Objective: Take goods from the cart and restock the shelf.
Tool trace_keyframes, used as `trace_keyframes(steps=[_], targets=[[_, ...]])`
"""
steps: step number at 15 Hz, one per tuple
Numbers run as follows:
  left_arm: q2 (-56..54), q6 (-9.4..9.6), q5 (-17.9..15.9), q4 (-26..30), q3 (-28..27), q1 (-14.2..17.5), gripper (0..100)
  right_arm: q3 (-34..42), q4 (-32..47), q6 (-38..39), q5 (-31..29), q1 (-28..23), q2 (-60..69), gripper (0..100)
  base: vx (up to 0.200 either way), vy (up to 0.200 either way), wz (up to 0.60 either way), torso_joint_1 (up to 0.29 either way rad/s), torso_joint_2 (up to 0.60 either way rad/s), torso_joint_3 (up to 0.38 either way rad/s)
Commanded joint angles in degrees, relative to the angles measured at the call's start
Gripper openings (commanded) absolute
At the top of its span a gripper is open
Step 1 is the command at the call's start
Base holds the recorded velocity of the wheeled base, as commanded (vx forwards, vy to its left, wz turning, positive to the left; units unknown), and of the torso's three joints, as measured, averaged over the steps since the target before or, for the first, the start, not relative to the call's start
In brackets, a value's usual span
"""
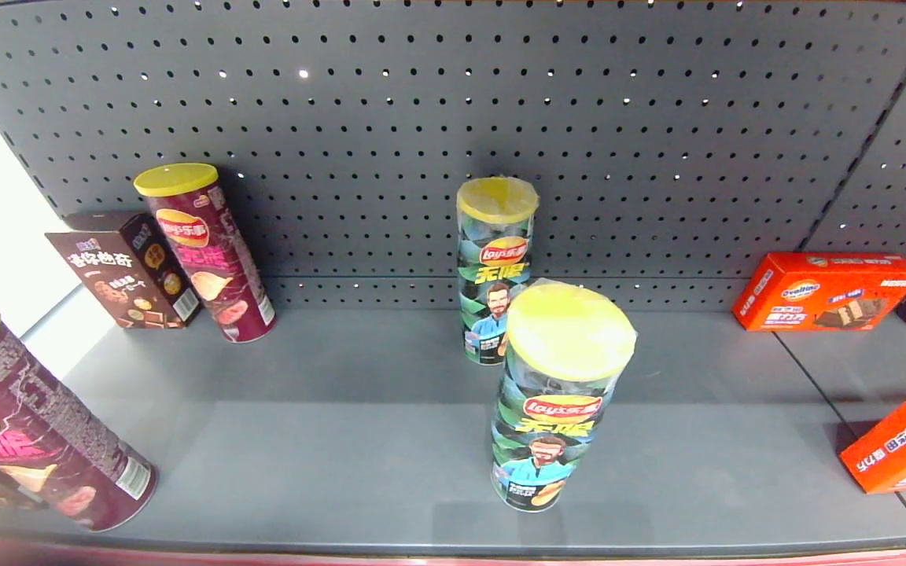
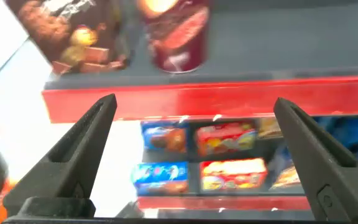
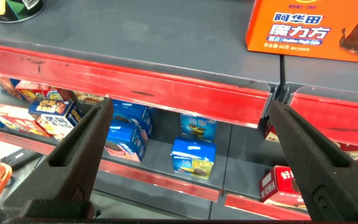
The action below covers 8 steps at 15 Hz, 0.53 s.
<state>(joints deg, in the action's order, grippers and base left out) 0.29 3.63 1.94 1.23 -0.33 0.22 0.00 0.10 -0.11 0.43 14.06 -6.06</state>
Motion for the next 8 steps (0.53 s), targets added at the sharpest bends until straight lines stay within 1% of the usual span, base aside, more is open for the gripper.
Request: trace_keyframes(steps=[1,2,4,8], targets=[[0.41,0.23,-0.27,0.18,-0.2,-0.13,100,0.0,-0.01,-0.07,0.01,0.09,-0.09,100,0.0,0.0,0.0,0.0,0.0,0.0],[0.41,0.06,-0.88,0.18,-0.2,-0.22,100,0.0,-0.01,-0.07,0.01,0.01,-0.09,100,0.0,0.0,0.0,0.0,0.0,0.0],[0.41,-0.64,-0.88,0.09,-0.2,-0.22,100,0.0,-0.01,-0.07,0.1,0.09,-0.09,100,0.0,0.0,0.0,0.0,0.0,0.0],[0.41,-0.64,-0.88,0.18,-0.2,-0.22,100,-0.09,-0.1,-0.33,-0.51,-0.52,-0.27,100,0.0,0.0,0.0,0.0,0.0,0.0]])
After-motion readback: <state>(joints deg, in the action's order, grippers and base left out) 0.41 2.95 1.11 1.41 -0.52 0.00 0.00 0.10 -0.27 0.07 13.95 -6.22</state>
